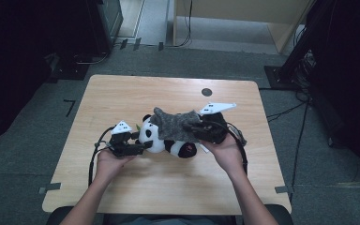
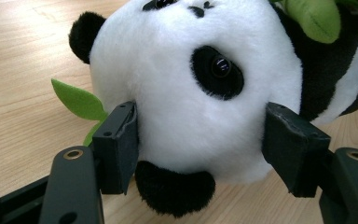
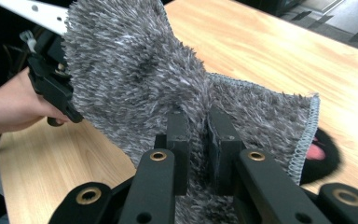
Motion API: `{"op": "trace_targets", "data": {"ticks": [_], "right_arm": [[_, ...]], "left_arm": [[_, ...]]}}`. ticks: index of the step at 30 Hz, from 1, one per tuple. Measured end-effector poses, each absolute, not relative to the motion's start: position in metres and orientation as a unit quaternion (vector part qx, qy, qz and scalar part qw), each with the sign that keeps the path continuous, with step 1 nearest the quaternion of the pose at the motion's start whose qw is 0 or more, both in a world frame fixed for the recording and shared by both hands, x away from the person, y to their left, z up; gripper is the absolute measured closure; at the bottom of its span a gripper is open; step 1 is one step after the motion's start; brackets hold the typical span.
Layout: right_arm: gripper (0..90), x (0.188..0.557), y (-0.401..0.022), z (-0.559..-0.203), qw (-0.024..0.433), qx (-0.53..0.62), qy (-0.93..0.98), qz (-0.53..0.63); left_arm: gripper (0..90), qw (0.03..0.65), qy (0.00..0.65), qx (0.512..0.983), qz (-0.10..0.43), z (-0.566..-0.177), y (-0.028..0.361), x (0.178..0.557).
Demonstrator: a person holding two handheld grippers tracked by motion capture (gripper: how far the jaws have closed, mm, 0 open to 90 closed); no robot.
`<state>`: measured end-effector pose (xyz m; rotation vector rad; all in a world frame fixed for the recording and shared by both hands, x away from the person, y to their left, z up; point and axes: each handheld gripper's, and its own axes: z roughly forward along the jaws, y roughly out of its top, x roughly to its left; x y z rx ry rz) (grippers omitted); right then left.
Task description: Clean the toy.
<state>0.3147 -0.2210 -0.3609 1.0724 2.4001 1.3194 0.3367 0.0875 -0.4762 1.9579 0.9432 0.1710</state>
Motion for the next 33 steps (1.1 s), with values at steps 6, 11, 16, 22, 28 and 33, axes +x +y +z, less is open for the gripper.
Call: {"op": "trace_targets", "data": {"ticks": [6, 11, 16, 22, 28, 33], "right_arm": [[82.0, 0.325, -0.197, -0.371, 0.094, 0.353, 0.827, 0.427], [82.1, 0.329, -0.177, -0.379, 0.091, 0.343, 0.838, 0.415], [82.0, 0.328, -0.165, -0.385, 0.091, 0.334, 0.847, 0.403], [82.1, 0.322, -0.160, -0.393, 0.086, 0.330, 0.851, 0.399], [82.2, 0.312, -0.152, -0.400, 0.091, 0.314, 0.863, 0.384], [82.4, 0.306, -0.148, -0.407, 0.083, 0.305, 0.870, 0.377]], "left_arm": [[32.7, 0.464, 0.385, 0.795, 0.070, -0.476, 0.087, 0.336], [33.2, 0.463, 0.387, 0.795, 0.067, -0.476, 0.088, 0.337], [33.3, 0.462, 0.388, 0.795, 0.066, -0.476, 0.088, 0.337], [34.0, 0.459, 0.390, 0.796, 0.064, -0.476, 0.088, 0.337], [34.4, 0.456, 0.393, 0.797, 0.061, -0.476, 0.087, 0.337], [35.3, 0.455, 0.397, 0.794, 0.059, -0.476, 0.087, 0.337]]}}
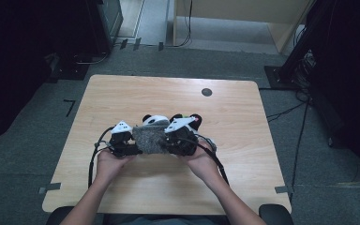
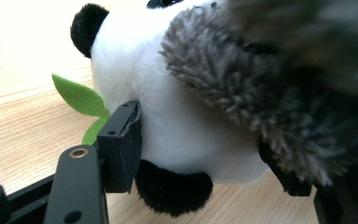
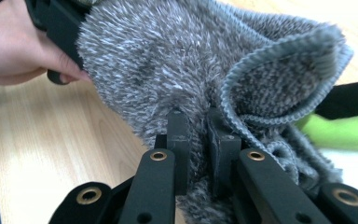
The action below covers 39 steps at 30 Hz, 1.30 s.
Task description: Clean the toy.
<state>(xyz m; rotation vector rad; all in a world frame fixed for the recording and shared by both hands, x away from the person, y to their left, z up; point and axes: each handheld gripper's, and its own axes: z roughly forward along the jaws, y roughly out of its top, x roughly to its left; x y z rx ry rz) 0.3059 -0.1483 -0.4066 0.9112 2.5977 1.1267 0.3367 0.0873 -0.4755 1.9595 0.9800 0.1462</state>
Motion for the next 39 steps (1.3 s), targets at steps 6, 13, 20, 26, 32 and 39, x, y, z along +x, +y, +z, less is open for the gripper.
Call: {"op": "trace_targets", "data": {"ticks": [6, 13, 20, 26, 32, 39], "right_arm": [[82.4, 0.301, -0.146, -0.416, 0.074, 0.300, 0.875, 0.372], [82.4, 0.294, -0.147, -0.426, 0.071, 0.291, 0.884, 0.359], [82.3, 0.288, -0.152, -0.435, 0.071, 0.292, 0.886, 0.353], [82.4, 0.285, -0.157, -0.439, 0.073, 0.290, 0.886, 0.353], [82.4, 0.284, -0.161, -0.440, 0.069, 0.291, 0.887, 0.352], [82.3, 0.285, -0.170, -0.433, 0.071, 0.298, 0.885, 0.351]], "left_arm": [[40.4, 0.455, 0.401, 0.794, 0.050, -0.475, 0.089, 0.338], [41.4, 0.454, 0.402, 0.793, 0.050, -0.475, 0.089, 0.338], [41.8, 0.454, 0.402, 0.793, 0.049, -0.475, 0.088, 0.337], [42.0, 0.453, 0.401, 0.795, 0.049, -0.475, 0.088, 0.337], [42.2, 0.454, 0.400, 0.795, 0.048, -0.475, 0.087, 0.337], [43.0, 0.456, 0.401, 0.793, 0.046, -0.475, 0.087, 0.338]]}}
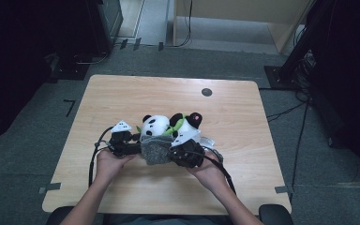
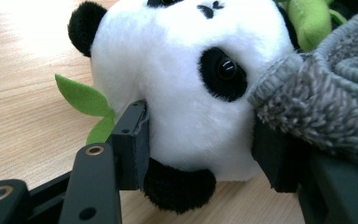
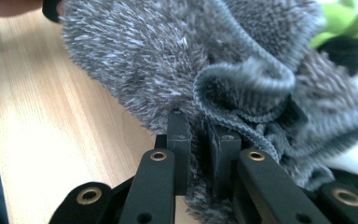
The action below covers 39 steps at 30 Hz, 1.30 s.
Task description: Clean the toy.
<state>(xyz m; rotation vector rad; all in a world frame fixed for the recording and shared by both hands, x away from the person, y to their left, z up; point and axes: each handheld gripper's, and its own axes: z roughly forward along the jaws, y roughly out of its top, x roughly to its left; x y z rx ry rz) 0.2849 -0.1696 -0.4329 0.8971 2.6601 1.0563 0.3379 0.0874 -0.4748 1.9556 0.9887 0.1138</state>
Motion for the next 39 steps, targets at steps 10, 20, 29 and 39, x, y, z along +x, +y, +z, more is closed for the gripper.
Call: {"op": "trace_targets", "data": {"ticks": [10, 20, 29, 39], "right_arm": [[82.2, 0.288, -0.189, -0.409, 0.091, 0.310, 0.870, 0.372], [82.4, 0.287, -0.195, -0.390, 0.093, 0.314, 0.852, 0.408], [82.6, 0.297, -0.180, -0.363, 0.135, 0.305, 0.841, 0.425], [82.6, 0.321, -0.147, -0.394, 0.139, 0.305, 0.864, 0.376]], "left_arm": [[44.9, 0.446, 0.396, 0.801, 0.051, -0.473, 0.084, 0.338], [44.5, 0.448, 0.396, 0.800, 0.051, -0.473, 0.084, 0.337], [44.4, 0.448, 0.397, 0.799, 0.052, -0.474, 0.084, 0.336], [44.4, 0.447, 0.398, 0.800, 0.051, -0.474, 0.084, 0.336]]}}
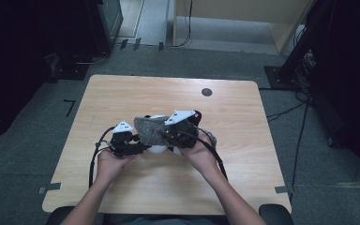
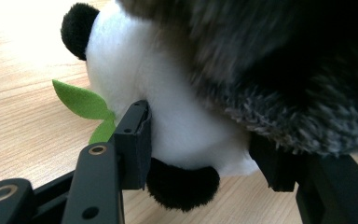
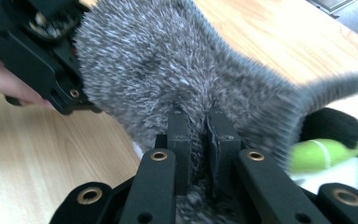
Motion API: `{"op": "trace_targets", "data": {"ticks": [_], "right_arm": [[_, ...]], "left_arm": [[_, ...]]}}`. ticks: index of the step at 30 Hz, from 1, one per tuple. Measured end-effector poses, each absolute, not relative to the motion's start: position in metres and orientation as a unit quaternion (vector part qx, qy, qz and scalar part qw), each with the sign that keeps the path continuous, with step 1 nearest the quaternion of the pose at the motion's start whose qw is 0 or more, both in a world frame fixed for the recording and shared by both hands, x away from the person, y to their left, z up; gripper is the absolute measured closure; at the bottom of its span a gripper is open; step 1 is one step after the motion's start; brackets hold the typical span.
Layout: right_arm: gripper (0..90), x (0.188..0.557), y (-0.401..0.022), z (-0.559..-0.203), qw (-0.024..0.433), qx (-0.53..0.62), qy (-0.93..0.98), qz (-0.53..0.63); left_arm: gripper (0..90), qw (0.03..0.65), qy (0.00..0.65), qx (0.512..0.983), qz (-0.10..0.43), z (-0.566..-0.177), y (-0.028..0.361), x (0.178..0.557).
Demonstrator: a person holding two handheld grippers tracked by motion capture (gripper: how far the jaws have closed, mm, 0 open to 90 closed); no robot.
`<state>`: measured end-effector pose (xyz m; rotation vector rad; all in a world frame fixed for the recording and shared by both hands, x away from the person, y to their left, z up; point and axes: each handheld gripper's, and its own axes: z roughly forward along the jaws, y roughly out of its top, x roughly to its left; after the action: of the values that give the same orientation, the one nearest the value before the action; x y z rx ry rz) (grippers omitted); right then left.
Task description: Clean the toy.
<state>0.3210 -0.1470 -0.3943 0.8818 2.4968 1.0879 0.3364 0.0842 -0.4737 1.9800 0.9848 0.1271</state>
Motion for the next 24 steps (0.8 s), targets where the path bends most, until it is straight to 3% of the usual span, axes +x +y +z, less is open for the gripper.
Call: {"op": "trace_targets", "data": {"ticks": [24], "right_arm": [[83.0, 0.297, -0.149, -0.433, 0.091, 0.286, 0.890, 0.344]], "left_arm": [[44.3, 0.448, 0.396, 0.800, 0.049, -0.475, 0.085, 0.336]]}}
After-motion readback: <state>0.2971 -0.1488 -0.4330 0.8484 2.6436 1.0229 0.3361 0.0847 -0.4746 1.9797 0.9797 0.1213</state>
